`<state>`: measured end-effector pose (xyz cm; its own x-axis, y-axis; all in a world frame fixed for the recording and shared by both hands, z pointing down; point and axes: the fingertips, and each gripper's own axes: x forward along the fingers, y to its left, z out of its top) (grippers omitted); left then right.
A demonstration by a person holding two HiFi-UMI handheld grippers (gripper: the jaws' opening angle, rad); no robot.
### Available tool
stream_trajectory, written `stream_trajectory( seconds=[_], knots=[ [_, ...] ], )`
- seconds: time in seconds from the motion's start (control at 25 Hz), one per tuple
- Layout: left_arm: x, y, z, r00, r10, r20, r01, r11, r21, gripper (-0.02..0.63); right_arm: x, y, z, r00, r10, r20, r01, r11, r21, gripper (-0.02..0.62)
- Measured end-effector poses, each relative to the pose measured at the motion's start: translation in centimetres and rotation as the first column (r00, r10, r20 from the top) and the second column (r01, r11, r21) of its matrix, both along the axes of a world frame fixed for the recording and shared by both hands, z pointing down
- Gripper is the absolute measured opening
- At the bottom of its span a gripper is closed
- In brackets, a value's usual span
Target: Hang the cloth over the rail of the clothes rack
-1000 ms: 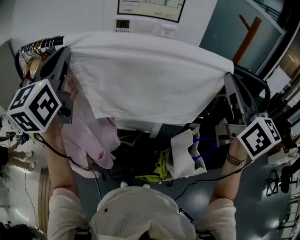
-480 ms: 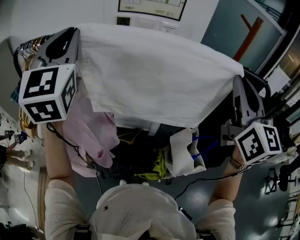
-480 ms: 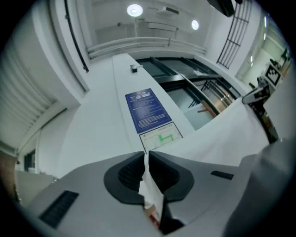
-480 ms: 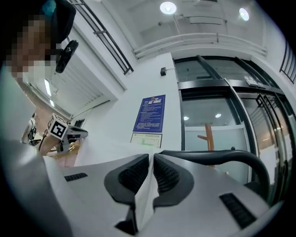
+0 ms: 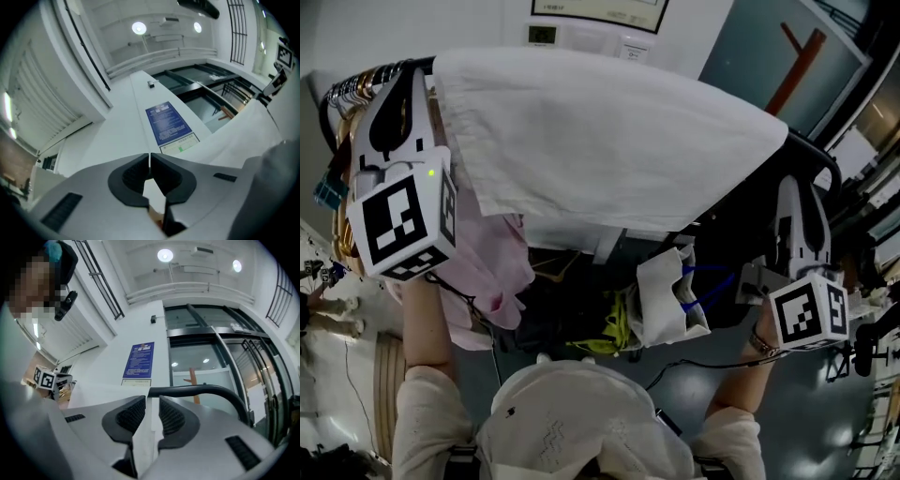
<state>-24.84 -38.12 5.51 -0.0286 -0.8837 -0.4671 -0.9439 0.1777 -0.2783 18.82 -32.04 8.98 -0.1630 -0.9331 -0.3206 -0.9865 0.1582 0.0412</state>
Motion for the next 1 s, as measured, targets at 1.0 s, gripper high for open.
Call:
stream_trajectory(
  seconds=[1.0],
  knots=[
    [15.8, 6.8, 34.2, 0.702, 0.609, -0.369, -0.709, 0.645, -0.284, 0.012, -16.4, 1.2, 29.6, 0.876, -0.475, 0.081, 0.481, 0.856, -0.191, 0.018]
  ],
)
